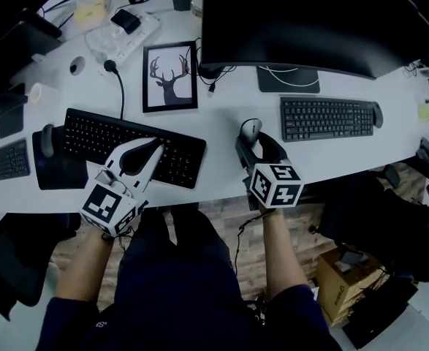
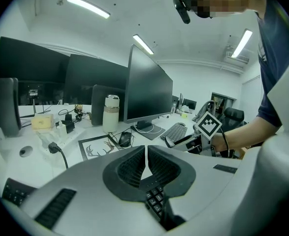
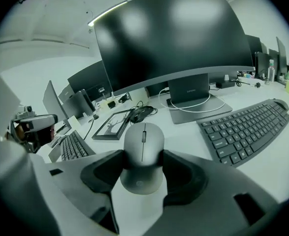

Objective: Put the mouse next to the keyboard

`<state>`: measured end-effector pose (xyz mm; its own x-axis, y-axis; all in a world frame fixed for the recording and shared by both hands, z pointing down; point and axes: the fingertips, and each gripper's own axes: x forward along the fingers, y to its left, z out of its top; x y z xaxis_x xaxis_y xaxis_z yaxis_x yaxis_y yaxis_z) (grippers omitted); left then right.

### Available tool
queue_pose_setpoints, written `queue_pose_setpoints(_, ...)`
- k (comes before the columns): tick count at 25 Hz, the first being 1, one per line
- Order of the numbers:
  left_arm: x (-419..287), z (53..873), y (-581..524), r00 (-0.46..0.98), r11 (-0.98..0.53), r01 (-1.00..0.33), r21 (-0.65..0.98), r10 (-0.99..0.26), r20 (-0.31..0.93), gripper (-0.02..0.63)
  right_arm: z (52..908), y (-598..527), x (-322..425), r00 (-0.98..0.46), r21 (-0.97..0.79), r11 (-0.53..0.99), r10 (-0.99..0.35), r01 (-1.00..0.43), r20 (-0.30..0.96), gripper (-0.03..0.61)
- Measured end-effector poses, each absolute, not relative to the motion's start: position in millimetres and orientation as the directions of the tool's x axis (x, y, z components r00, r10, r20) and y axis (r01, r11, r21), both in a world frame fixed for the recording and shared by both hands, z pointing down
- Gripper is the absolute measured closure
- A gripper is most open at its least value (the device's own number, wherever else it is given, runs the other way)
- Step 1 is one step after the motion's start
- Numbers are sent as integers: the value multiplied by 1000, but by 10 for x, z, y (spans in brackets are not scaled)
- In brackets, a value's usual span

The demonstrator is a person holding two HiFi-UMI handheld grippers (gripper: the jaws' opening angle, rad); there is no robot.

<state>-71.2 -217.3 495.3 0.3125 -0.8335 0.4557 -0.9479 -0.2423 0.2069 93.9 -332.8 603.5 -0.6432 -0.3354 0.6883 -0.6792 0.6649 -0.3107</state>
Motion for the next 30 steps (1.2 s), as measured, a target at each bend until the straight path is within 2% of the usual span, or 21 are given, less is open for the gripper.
queue_pose_setpoints(30,-883,5008,-2136,293,-214,-953,215,-835,465,571,6325,-3401,726,-541,-149,738,-326,-658,775,319)
